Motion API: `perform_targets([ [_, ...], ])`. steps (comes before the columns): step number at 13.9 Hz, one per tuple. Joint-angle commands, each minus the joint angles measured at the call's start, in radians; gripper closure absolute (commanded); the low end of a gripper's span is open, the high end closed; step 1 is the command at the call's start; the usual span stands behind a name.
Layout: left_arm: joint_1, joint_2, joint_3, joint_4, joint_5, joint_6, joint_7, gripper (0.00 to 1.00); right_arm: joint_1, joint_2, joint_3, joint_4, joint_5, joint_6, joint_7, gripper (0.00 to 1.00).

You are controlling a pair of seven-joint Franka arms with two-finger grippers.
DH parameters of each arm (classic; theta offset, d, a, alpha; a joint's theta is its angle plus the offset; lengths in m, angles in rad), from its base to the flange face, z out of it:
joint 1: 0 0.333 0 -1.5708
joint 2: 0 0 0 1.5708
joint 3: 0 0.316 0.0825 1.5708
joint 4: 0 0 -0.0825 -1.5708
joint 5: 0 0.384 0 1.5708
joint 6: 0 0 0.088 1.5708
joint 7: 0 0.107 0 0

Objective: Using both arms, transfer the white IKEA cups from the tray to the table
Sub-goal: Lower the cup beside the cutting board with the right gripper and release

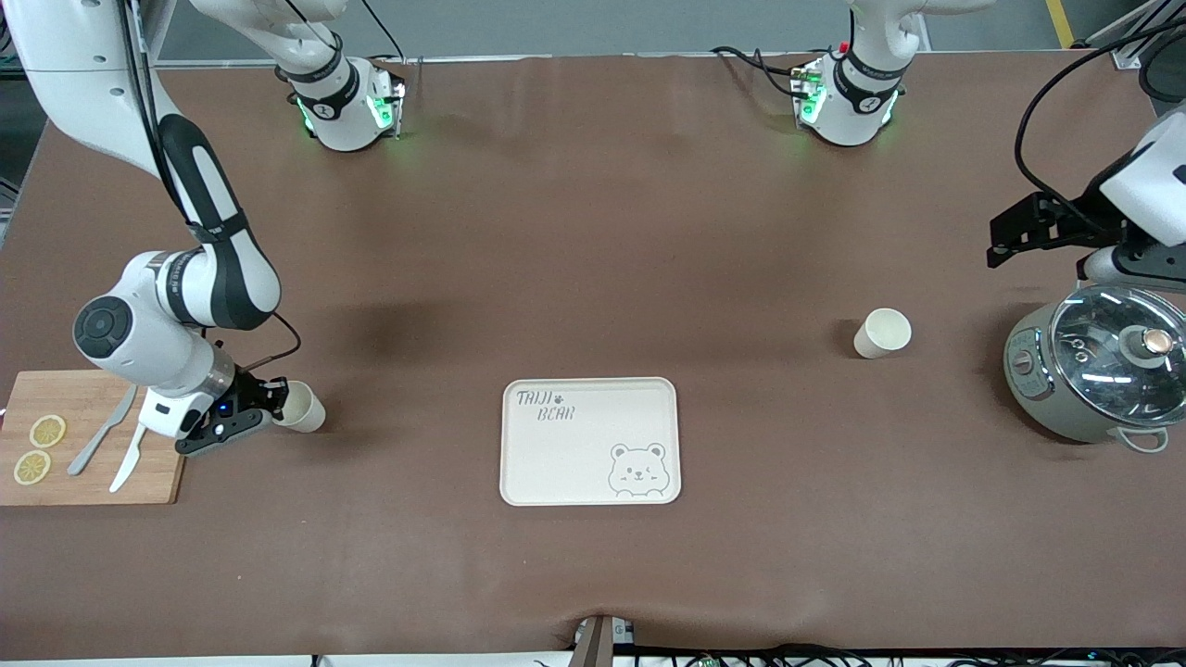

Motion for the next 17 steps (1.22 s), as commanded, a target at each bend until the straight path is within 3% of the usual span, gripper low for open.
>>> perform_targets([
  [1,0.001,-0.019,-0.012,-0.016,0.014,0.012,-0.007,0.0,0.006,-0.004,0.005,-0.029,0.017,0.04,-0.011,1.0],
  [5,0.002,-0.033,-0.017,-0.031,0.014,0.019,-0.004,0.0,0.007,-0.004,0.005,-0.028,0.017,0.035,-0.005,1.0],
  [6,0.001,-0.031,-0.019,-0.033,0.016,0.019,-0.004,0.0,0.007,-0.004,0.007,-0.025,0.017,0.029,-0.003,0.95],
  [9,0.001,-0.03,-0.032,-0.054,0.017,0.033,-0.003,0.0,0.01,-0.004,0.007,-0.017,0.017,0.023,0.018,0.2],
  [10,0.001,-0.03,-0.035,-0.056,0.017,0.033,-0.003,0.0,0.01,-0.004,0.007,-0.014,0.017,0.023,0.03,0.0],
  [13,0.005,-0.03,-0.036,-0.05,0.016,0.033,-0.009,0.0,0.023,-0.009,0.008,0.032,0.017,-0.056,0.117,0.0],
  [17,0.009,-0.023,-0.039,-0.045,0.013,0.031,-0.004,0.0,0.03,-0.012,0.007,0.225,0.009,-0.369,0.184,0.0],
])
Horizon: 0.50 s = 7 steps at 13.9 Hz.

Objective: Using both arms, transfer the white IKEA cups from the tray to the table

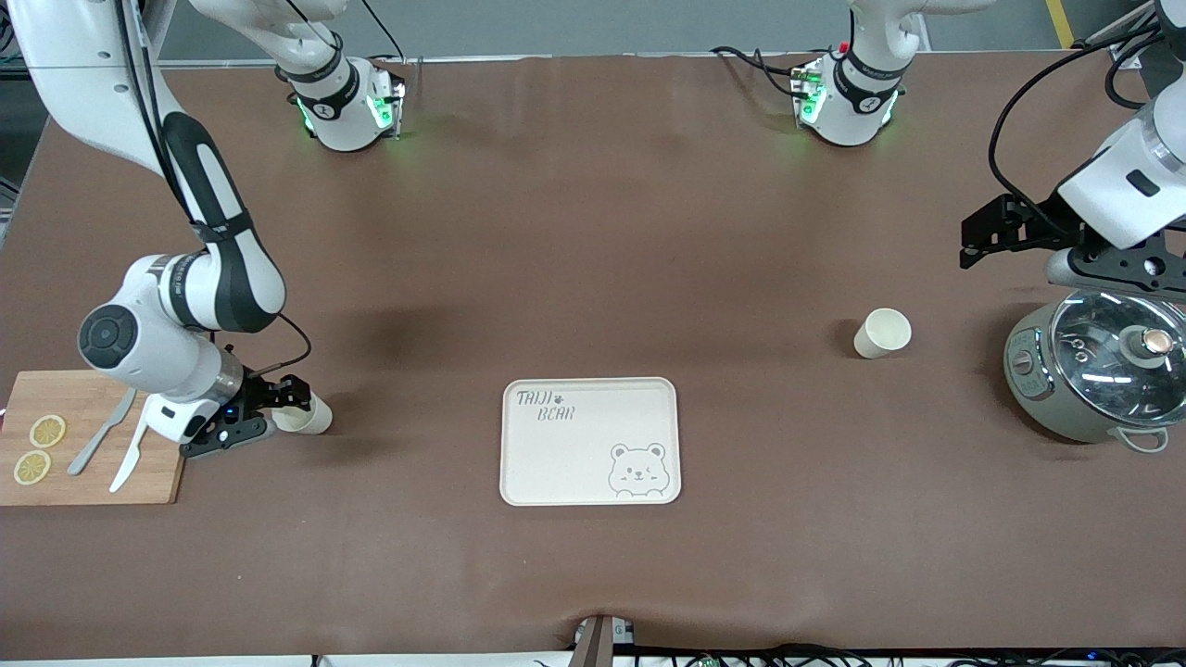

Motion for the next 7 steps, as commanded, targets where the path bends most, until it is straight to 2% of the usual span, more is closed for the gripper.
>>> perform_targets([
  [1,0.006,-0.02,-0.01,-0.015,0.011,0.011,0.01,0.0,0.003,-0.015,-0.005,0.173,0.0,-0.243,0.023,0.0],
  [4,0.007,-0.02,-0.007,-0.014,0.002,0.011,0.003,0.0,0.001,-0.038,-0.008,0.404,-0.002,-0.575,0.041,0.0],
  [5,0.011,-0.023,-0.004,-0.014,0.002,0.011,0.009,0.0,0.0,-0.07,-0.009,0.445,-0.003,-0.667,0.082,0.0],
  [7,0.011,-0.026,-0.001,-0.012,0.0,0.011,0.007,0.0,-0.006,-0.174,-0.009,0.45,-0.003,-0.729,0.132,0.0],
])
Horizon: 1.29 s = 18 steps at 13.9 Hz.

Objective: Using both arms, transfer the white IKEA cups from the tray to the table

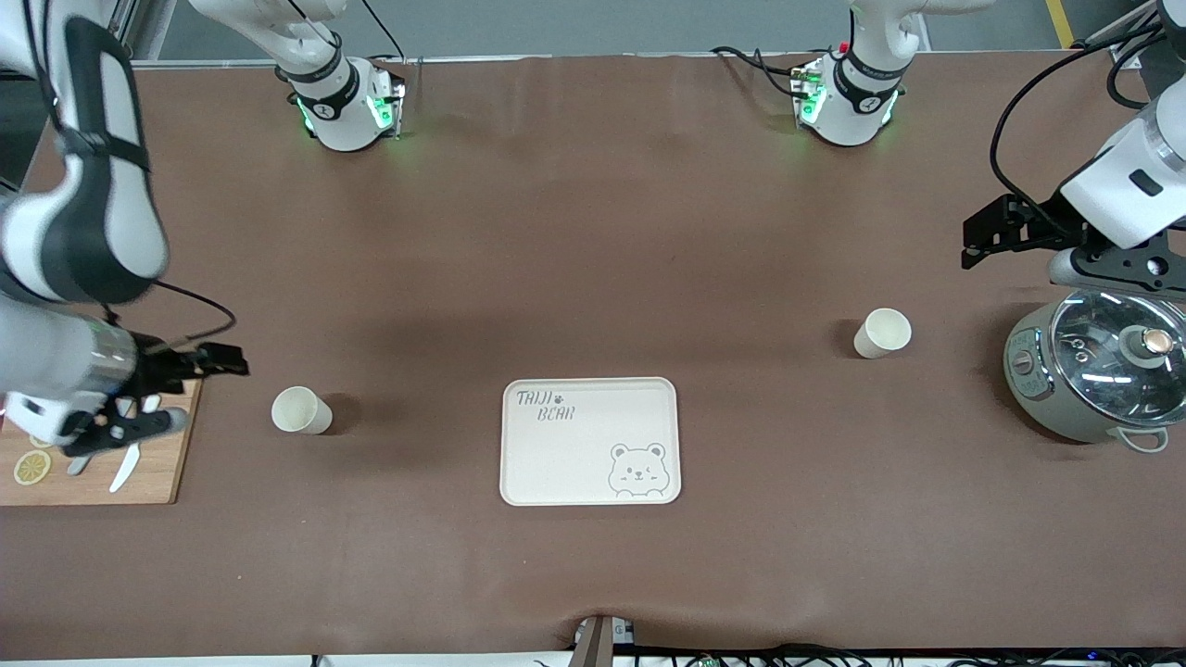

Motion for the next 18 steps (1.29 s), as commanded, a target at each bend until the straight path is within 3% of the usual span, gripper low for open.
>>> perform_targets([
  [1,0.007,-0.025,-0.002,-0.01,0.0,0.008,0.003,0.0,-0.008,-0.137,-0.002,-0.002,-0.007,-0.079,0.068,0.0],
  [5,0.006,-0.025,-0.002,-0.009,0.0,0.008,-0.003,0.0,-0.032,-0.321,-0.002,-0.073,-0.053,-0.136,0.137,0.0],
  [9,0.006,-0.025,-0.002,-0.009,0.003,0.008,-0.003,0.0,-0.071,-0.522,-0.002,-0.318,-0.052,-0.001,0.138,0.0],
  [18,0.006,-0.025,0.0,-0.009,0.003,0.008,-0.006,0.0,-0.089,-0.513,-0.002,-0.276,-0.053,-0.05,0.155,0.0],
])
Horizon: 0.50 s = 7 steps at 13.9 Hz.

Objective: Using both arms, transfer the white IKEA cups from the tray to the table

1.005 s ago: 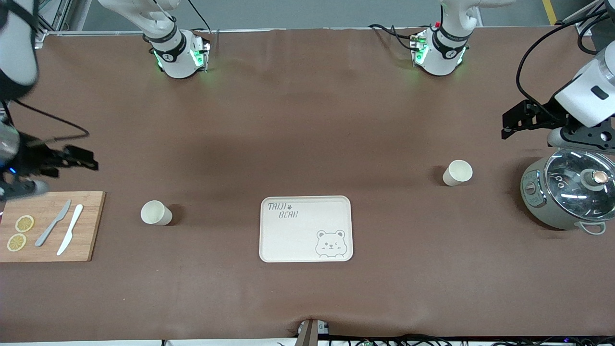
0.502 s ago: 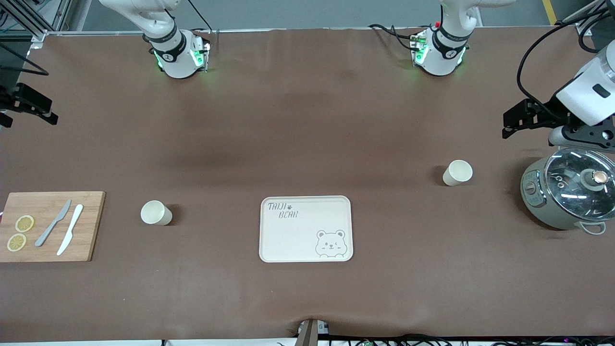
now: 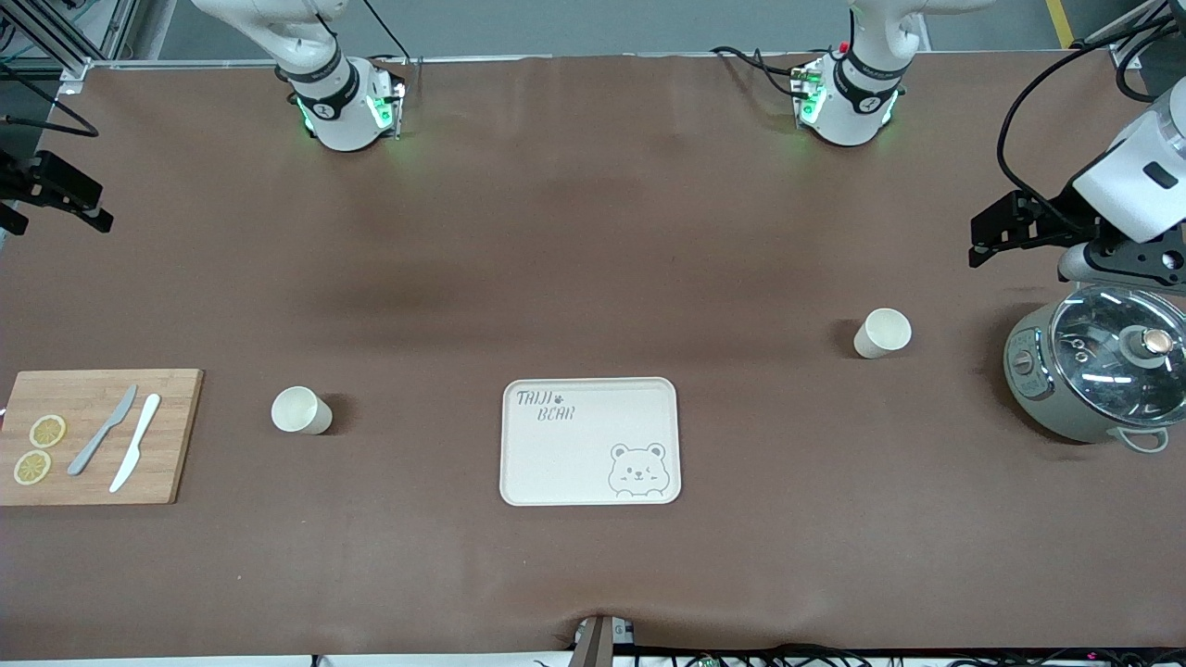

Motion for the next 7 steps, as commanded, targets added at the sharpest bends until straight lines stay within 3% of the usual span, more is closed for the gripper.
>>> perform_targets([
  [1,0.001,-0.016,-0.001,-0.009,0.003,0.006,-0.007,0.0,-0.028,-0.006,0.012,0.016,-0.018,-0.026,0.016,0.0],
  [7,0.003,-0.014,-0.001,-0.011,0.003,0.006,-0.011,0.0,-0.032,-0.006,0.014,0.03,-0.018,-0.026,0.017,0.0],
])
